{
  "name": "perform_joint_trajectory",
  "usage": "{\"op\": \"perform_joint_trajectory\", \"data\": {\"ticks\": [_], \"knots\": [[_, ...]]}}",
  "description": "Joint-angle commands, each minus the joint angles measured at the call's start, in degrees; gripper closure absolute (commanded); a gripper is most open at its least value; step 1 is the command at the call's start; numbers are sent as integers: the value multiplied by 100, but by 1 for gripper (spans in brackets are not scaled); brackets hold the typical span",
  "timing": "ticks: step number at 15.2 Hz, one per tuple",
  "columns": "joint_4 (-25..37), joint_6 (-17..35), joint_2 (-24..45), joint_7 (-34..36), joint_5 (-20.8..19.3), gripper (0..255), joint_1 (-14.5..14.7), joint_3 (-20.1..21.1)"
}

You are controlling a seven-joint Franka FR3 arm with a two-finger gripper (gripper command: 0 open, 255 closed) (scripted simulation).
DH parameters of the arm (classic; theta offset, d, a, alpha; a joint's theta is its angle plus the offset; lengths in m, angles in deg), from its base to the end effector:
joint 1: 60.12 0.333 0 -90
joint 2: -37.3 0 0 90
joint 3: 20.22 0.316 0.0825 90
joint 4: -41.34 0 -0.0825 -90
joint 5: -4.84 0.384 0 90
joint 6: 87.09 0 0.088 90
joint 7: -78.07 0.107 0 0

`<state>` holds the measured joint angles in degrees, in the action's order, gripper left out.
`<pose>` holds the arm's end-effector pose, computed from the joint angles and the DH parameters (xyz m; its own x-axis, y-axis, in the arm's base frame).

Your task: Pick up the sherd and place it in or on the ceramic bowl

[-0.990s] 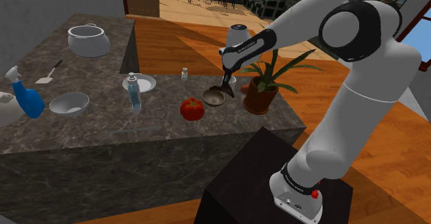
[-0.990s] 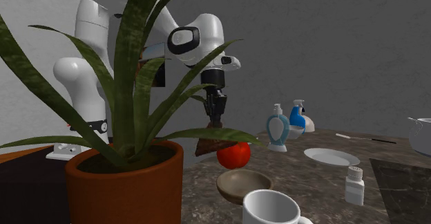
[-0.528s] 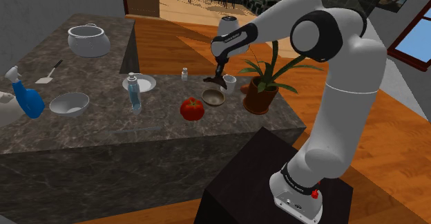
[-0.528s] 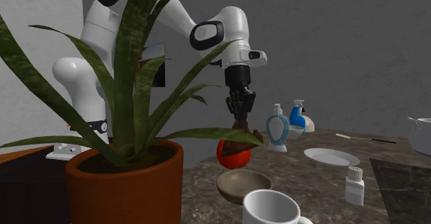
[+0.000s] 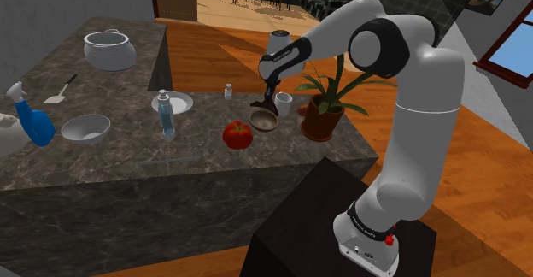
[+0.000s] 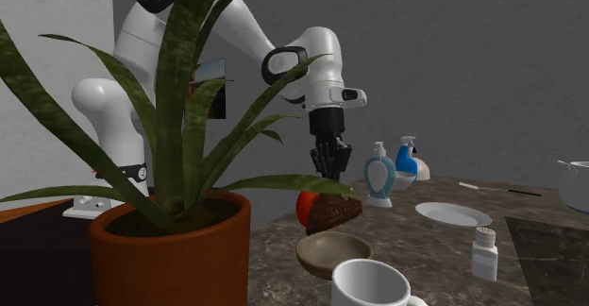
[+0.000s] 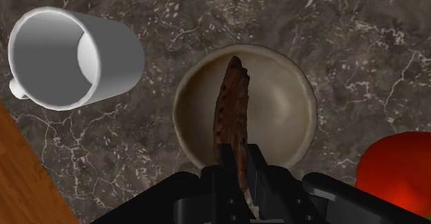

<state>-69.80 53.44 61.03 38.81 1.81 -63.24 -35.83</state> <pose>0.6012 -0.1944 0.2877 0.9112 0.4119 -0.0100 0.4068 -0.8956 0.1803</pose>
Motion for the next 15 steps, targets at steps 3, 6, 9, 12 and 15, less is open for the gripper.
{"op": "perform_joint_trajectory", "data": {"ticks": [3,6,9,12,15], "knots": [[-40,254,213,-6,46,255,-33,30],[-55,429,376,-6,78,255,-56,55],[-58,620,567,-7,115,255,-83,86],[-58,620,567,-6,115,255,-83,87],[-58,620,567,-6,114,255,-84,87]]}}
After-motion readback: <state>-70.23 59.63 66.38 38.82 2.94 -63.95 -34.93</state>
